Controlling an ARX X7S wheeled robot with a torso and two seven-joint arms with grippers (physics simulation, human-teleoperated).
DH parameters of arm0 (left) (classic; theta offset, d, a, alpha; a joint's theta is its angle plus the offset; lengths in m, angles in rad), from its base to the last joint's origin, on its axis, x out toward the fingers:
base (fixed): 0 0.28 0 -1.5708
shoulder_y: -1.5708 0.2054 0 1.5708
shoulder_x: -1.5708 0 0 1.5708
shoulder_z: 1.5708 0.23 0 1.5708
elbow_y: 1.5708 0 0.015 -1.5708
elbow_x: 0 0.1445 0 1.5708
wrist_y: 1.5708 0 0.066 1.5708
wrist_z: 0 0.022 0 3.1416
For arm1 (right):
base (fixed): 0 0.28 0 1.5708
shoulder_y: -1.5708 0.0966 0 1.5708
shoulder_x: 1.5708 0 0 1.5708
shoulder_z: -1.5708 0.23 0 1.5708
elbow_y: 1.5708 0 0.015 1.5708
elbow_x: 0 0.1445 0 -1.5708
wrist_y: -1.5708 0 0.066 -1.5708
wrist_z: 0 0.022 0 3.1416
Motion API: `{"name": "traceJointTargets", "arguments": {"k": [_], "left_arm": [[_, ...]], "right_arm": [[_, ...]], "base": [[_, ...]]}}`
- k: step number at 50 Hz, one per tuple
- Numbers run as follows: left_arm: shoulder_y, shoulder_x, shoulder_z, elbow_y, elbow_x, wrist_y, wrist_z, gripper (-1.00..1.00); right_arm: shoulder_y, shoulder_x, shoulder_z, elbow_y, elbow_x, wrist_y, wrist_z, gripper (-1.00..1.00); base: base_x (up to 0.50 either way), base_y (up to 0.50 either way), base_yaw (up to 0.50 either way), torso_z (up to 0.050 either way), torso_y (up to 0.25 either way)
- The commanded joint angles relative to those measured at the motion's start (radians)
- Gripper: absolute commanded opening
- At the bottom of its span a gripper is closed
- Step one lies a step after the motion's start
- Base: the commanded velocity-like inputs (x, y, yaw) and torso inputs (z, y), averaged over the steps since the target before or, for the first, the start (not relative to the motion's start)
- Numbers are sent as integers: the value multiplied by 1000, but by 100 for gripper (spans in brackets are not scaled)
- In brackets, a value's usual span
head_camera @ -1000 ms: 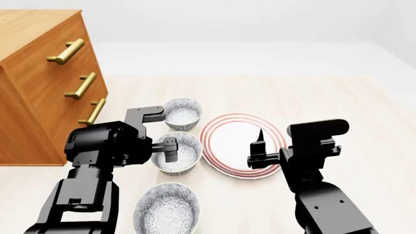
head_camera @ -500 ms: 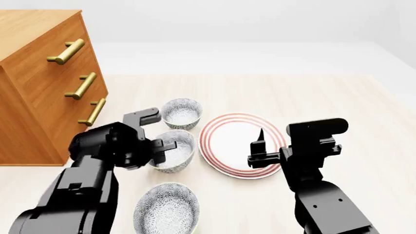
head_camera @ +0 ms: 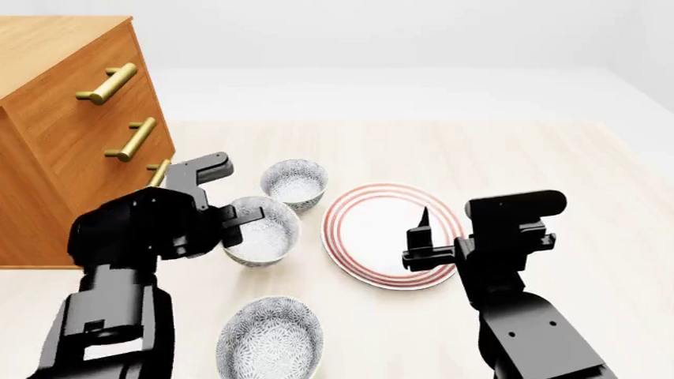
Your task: Stack the bowl in the middle on the bowl at the back.
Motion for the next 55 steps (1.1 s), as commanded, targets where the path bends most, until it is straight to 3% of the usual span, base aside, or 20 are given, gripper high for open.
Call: {"name": "traceJointTargets", "arguments": {"k": [1,8,12,18,27,30,34,40,55], "left_arm": [[81,-4,-68,394,-67,-241,-67,-100],[86,2,-140,531,-124,-370,-114,-100],[106,-66,-142,541,-501,-373,-407,-100],[137,-135,-147,557,-943,-371,-763,-100],[223,-198,-131,621,-1507,-341,-1206,-100],[265,-230,-92,673,-1654,-291,-1294,-100],[333,-338,25,795,-1794,-138,-1302,-100],[412,-476,109,953,-1926,22,-1298,-100],[539,-579,178,1110,-2040,164,-1268,-100]], "right_arm": [[1,2,0,-12,3,5,9,100],[-6,6,6,-34,9,13,15,100],[-13,9,10,-52,13,20,19,100],[-13,12,10,-79,17,36,25,100],[-20,12,2,-129,16,57,41,100],[-28,12,1,-155,17,66,49,100],[-47,9,-1,-184,17,70,60,100],[-80,14,5,-266,25,108,77,100],[-86,13,15,-282,31,112,90,100]], "base": [[0,0,0,0,0],[0,0,0,0,0],[0,0,0,0,0],[0,0,0,0,0],[0,0,0,0,0],[0,0,0,0,0],[0,0,0,0,0],[0,0,0,0,0],[0,0,0,0,0]]}}
